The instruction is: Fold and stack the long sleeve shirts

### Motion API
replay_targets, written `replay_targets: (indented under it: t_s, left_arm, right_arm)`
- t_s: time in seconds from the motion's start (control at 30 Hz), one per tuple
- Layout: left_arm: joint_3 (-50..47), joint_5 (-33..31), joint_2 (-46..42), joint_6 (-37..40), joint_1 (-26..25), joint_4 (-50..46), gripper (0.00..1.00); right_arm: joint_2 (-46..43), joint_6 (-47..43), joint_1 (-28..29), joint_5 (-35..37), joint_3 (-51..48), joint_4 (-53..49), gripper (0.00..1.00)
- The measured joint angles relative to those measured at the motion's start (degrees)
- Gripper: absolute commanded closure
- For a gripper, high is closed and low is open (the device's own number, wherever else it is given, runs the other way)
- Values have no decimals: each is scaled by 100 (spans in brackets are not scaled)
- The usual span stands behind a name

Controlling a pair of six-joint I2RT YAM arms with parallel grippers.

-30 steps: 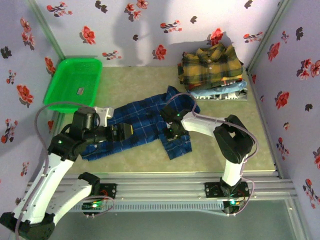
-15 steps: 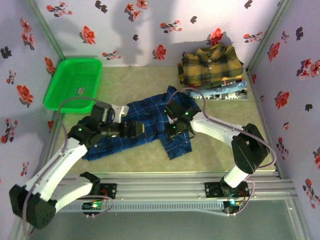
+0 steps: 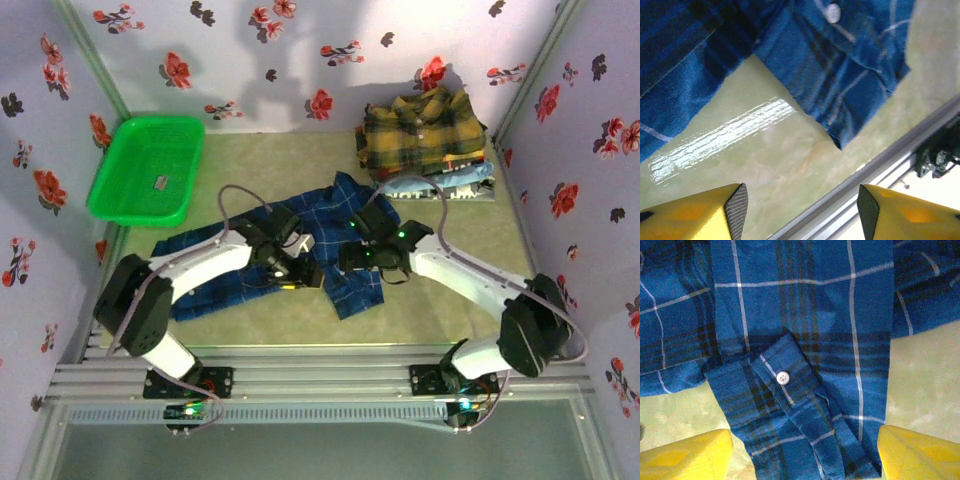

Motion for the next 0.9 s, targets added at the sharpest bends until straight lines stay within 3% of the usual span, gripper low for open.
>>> replay_targets:
  t_s: [0.47,0.73,0.9]
  left_arm:
    - [339,-468,927,-1473,-162,697,48]
    - [435,-693,1029,-1840,-177,826,54]
    - [511,-708,1115,-1963,-179,953,64]
  right_arm:
    - [-997,555,0,-61,-949,249,20]
    - [-1198,654,0,-63,-1115,317,22]
    - [-1344,664,0,7,-1187,282,21]
